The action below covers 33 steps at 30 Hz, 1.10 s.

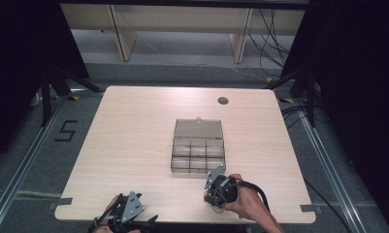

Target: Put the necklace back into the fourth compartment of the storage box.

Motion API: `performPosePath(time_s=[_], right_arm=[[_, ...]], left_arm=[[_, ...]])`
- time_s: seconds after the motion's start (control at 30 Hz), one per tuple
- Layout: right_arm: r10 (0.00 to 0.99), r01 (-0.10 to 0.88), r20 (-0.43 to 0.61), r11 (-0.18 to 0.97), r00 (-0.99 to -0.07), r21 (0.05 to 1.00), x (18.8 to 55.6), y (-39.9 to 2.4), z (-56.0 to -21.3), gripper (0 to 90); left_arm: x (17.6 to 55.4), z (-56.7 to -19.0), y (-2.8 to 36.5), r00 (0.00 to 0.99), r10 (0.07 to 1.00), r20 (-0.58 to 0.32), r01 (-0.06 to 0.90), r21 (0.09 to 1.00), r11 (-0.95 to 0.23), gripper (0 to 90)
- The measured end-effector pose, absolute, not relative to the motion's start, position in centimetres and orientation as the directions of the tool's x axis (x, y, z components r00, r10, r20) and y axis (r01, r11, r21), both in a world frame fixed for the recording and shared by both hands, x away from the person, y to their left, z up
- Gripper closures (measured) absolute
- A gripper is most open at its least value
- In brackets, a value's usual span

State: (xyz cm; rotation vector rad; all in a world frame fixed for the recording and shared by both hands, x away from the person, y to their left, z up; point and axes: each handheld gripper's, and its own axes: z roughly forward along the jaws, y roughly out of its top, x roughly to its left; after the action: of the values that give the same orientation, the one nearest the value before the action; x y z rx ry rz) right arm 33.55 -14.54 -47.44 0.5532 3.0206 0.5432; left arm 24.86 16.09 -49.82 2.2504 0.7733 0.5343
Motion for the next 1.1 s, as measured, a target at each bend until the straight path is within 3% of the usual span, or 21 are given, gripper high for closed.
performPosePath(time_s=[1.1], right_arm=[[0.304,0.284,0.012,0.874,-0.953,0.395,35.0,-14.4,-41.1,79.3]], left_arm=[[25.1,-49.8,16.3,0.739,0.653,0.164,0.37,0.711,-0.598,15.5]])
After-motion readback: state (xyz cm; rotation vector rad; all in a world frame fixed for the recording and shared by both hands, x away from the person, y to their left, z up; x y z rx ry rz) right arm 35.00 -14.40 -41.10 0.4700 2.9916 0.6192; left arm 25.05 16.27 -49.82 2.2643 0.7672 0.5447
